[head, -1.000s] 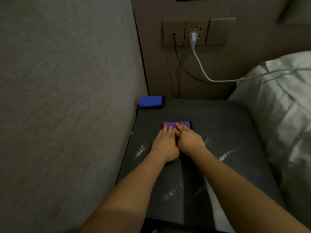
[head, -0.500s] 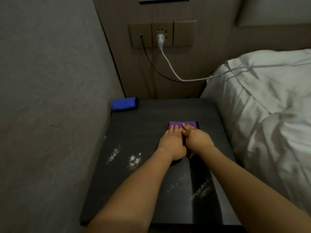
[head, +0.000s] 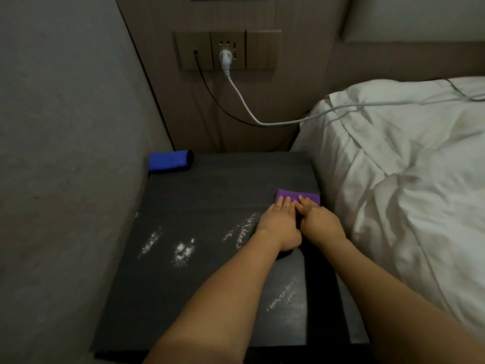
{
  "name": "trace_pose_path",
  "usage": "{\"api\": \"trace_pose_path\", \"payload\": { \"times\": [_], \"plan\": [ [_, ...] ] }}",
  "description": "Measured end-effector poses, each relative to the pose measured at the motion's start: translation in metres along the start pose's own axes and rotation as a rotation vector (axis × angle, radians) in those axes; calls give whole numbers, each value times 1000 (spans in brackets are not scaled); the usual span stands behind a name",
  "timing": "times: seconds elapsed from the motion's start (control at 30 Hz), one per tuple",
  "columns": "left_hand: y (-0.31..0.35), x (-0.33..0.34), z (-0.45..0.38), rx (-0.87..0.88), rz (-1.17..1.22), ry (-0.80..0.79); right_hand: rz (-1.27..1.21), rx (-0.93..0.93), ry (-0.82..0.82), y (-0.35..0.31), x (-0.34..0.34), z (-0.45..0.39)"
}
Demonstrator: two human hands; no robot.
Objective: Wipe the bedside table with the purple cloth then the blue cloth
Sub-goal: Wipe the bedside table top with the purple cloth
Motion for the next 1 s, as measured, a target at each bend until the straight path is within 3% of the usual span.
{"api": "trace_pose_path", "payload": {
  "times": [0.53, 1.0],
  "plan": [
    [0, 7, 17, 13, 5, 13, -3, 91, -6, -13, 8, 17],
    [-121, 15, 78, -135, 35, 27, 18, -11, -25, -143, 46, 0]
  ]
}}
Point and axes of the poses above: each hand's wrist, its own z-axis away from the middle knuckle, its own x-axis out of the palm, y = z × x, the point moved 9 cm from there along -z, towards the middle knuckle, and after that the axes turned 3 degrees about -z, right-handed, at the moved point
